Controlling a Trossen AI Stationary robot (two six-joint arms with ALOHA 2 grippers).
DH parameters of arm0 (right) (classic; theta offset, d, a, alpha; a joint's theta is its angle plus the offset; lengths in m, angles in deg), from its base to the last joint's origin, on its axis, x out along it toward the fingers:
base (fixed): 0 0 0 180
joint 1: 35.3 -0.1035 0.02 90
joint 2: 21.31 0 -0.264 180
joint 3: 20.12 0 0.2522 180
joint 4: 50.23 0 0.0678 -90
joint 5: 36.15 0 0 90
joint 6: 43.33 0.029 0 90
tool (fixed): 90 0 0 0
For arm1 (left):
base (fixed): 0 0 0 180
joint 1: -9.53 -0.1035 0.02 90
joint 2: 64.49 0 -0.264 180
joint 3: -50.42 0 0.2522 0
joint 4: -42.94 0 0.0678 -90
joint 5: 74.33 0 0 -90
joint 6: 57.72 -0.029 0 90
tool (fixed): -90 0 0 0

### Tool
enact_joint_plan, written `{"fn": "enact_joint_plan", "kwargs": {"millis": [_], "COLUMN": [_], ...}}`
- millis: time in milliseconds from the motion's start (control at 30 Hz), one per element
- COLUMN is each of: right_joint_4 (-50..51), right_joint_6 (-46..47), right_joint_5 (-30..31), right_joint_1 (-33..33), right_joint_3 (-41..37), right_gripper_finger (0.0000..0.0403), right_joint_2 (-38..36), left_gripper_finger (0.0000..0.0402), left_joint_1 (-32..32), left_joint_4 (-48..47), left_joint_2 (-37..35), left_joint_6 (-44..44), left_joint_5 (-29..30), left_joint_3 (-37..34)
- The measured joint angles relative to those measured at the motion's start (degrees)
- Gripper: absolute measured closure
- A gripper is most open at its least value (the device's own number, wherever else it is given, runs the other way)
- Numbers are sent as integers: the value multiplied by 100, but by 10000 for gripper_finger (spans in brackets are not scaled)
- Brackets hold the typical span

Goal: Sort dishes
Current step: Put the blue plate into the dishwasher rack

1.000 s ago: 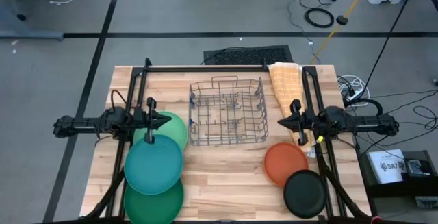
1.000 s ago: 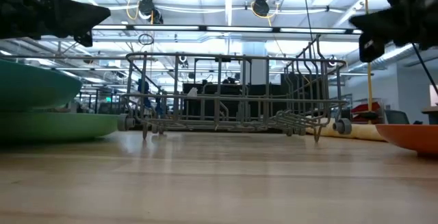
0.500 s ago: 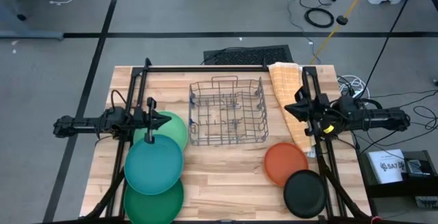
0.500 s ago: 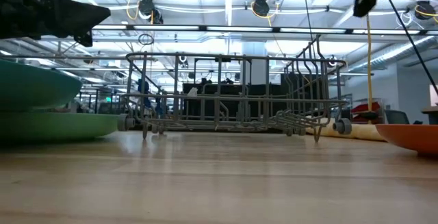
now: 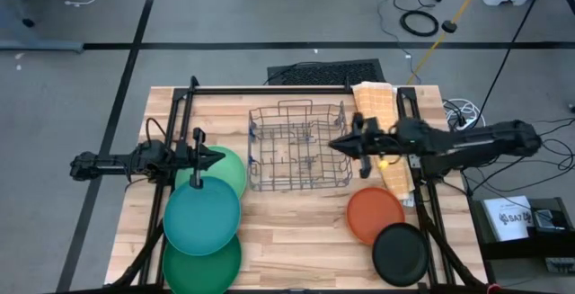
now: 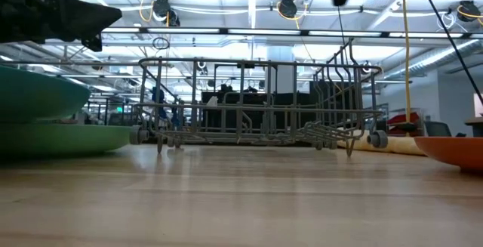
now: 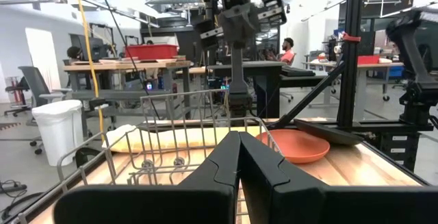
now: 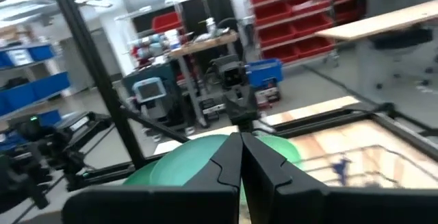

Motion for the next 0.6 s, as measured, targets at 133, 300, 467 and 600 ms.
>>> {"fn": "enact_joint_plan", "kwargs": {"millis": [133, 300, 467, 600], "right_joint_4": [-337, -1148, -502, 758], "right_joint_6": [16, -56, -553, -1284], "right_joint_5": [-218, -230, -1094, -1461], "right_joint_1": [-4, 0, -12, -261], "right_joint_3": [638, 1436, 2802, 4239], "right_gripper_finger": [403, 403, 403, 394], "right_joint_2": [950, 2162, 3397, 4459], "left_gripper_finger": [386, 386, 386, 386], "left_joint_1": [2, -2, 2, 2], "left_joint_4": [6, 54, 52, 241], "left_joint_2": [0, 0, 0, 1], "left_joint_6": [-10, -35, 15, 765], "left_joint_5": [16, 351, 313, -22], "left_joint_3": [0, -1, -1, 1]}}
